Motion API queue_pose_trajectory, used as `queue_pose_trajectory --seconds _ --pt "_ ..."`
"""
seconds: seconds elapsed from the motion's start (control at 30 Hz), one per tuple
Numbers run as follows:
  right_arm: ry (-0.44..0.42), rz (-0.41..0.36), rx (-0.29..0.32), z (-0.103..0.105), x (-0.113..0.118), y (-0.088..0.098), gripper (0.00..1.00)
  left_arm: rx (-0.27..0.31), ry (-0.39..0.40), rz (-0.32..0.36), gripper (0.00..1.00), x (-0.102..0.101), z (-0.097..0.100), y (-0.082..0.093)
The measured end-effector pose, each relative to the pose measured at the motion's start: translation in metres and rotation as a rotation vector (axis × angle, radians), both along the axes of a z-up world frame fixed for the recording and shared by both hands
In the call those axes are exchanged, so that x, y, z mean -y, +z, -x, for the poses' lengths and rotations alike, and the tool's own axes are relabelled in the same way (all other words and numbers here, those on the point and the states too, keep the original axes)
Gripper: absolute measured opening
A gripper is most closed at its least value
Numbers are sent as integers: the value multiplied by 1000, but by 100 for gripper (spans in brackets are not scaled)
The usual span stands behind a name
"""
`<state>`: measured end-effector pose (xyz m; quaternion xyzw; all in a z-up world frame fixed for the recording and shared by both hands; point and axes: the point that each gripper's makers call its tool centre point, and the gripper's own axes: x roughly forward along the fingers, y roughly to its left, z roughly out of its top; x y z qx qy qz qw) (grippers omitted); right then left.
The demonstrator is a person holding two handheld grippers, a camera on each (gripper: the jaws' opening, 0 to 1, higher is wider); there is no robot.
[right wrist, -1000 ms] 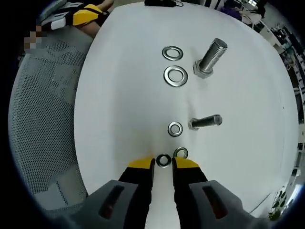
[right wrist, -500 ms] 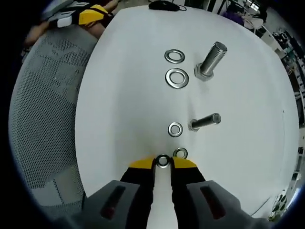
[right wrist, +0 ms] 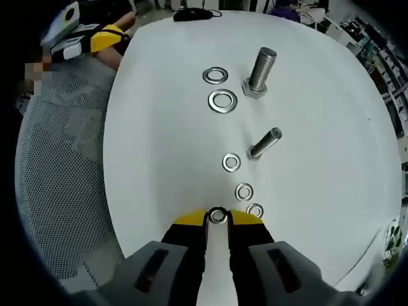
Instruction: Place the washer onto the threaded stud by aligning its center hole with the stud, sliding it down to the base, and recovering from edge contact or off-axis alignment until the washer reaches the visible bottom stop.
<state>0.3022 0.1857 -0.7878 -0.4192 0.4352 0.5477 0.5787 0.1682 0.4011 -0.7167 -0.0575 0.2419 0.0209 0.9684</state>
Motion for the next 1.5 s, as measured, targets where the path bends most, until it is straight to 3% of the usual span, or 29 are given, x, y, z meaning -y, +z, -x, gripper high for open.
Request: queue_pose_trajectory --seconds 0.23,0.53,0.87,1.2,1.5 --pt "-25 -72 17 -3 -8 24 14 1 2 3 4 0 0 0" --pt "-7 -93 28 -3 -12 50 14 -7 5 4 4 -1 0 -1" --pt "-29 -117 69 -21 -27 76 14 -1 7 9 3 0 0 0" --pt "14 -109 86 -24 -43 73 14 3 3 8 3 0 0 0" --pt "1 -130 83 -30 -55 67 14 10 3 10 3 0 0 1"
